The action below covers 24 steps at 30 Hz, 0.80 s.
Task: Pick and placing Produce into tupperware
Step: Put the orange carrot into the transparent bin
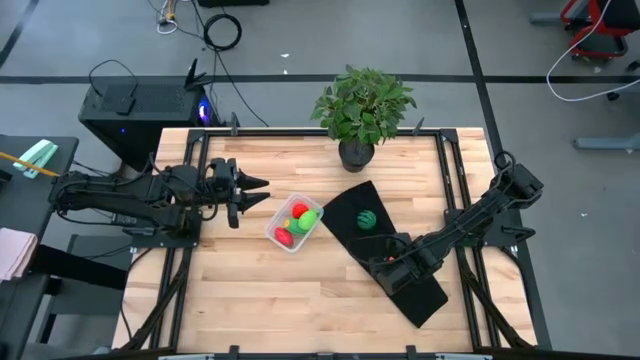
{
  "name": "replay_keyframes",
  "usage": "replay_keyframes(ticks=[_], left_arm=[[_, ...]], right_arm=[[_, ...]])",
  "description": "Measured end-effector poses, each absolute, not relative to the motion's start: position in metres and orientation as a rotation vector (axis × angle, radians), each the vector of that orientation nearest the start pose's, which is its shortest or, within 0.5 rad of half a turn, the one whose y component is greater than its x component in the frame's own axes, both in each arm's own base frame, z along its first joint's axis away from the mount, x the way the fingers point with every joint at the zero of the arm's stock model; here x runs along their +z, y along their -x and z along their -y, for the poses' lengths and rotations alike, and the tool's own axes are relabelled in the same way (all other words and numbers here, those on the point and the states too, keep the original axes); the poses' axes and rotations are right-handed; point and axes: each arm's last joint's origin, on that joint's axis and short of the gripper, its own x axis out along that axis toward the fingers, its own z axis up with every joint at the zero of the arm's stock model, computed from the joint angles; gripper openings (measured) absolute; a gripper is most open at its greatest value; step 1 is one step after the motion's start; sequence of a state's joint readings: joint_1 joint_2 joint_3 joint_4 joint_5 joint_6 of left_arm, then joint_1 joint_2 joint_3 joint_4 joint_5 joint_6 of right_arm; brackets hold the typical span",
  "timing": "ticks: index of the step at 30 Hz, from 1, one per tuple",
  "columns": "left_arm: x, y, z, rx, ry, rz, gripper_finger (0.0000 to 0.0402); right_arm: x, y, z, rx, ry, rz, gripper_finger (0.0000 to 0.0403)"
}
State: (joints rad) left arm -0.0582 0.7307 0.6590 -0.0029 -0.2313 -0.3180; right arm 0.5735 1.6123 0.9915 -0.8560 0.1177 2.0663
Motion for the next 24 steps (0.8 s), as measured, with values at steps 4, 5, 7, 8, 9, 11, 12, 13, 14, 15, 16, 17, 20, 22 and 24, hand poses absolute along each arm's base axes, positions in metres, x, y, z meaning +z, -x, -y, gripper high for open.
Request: replay_keyframes(ticks=[4, 5, 7, 8, 9, 11, 12, 13, 14, 15, 16, 17, 20, 22, 24], left_arm=[[0.315, -0.168, 0.003, 0.183, 0.306, -0.046, 0.0173], [0.315, -0.168, 0.003, 0.183, 0.306, -0.046, 0.0173], [0.315, -0.168, 0.003, 0.183, 0.297, -0.046, 0.0173], [0.315, -0.168, 0.003, 0.183, 0.293, -0.047, 0.0174], [0.315, -0.168, 0.003, 0.183, 0.293, -0.047, 0.0176], [0.315, -0.168, 0.003, 0.183, 0.291, -0.047, 0.0178], [0.315, -0.168, 0.003, 0.183, 0.291, -0.048, 0.0178], [0.315, -0.168, 0.003, 0.183, 0.291, -0.047, 0.0177], [0.315, -0.168, 0.003, 0.183, 0.291, -0.048, 0.0176], [0.315, -0.168, 0.003, 0.183, 0.291, -0.048, 0.0175], [0.315, -0.168, 0.003, 0.183, 0.291, -0.047, 0.0174], [0.315, -0.168, 0.003, 0.183, 0.291, -0.047, 0.0173], [0.315, -0.168, 0.003, 0.183, 0.290, -0.047, 0.0174], [0.315, -0.168, 0.003, 0.183, 0.290, -0.047, 0.0176], [0.315, -0.168, 0.003, 0.183, 0.290, -0.048, 0.0178]], right_arm=[[0.172, -0.230, -0.144, -1.083, -1.194, -1.108, 0.0240], [0.169, -0.230, -0.144, -1.084, -1.200, -1.110, 0.0240], [0.165, -0.229, -0.144, -1.079, -1.230, -1.107, 0.0240], [0.163, -0.229, -0.144, -1.077, -1.238, -1.104, 0.0240], [0.163, -0.229, -0.144, -1.075, -1.246, -1.100, 0.0240], [0.163, -0.230, -0.144, -1.072, -1.250, -1.097, 0.0240], [0.163, -0.230, -0.143, -1.074, -1.251, -1.096, 0.0240], [0.162, -0.230, -0.143, -1.076, -1.252, -1.095, 0.0240], [0.162, -0.230, -0.143, -1.074, -1.249, -1.097, 0.0240], [0.162, -0.230, -0.143, -1.072, -1.246, -1.096, 0.0240], [0.162, -0.230, -0.143, -1.073, -1.246, -1.096, 0.0240], [0.162, -0.231, -0.142, -1.075, -1.246, -1.095, 0.0240], [0.160, -0.230, -0.141, -1.082, -1.246, -1.096, 0.0240], [0.158, -0.230, -0.140, -1.080, -1.261, -1.095, 0.0240], [0.155, -0.231, -0.139, -1.070, -1.283, -1.101, 0.0240]])
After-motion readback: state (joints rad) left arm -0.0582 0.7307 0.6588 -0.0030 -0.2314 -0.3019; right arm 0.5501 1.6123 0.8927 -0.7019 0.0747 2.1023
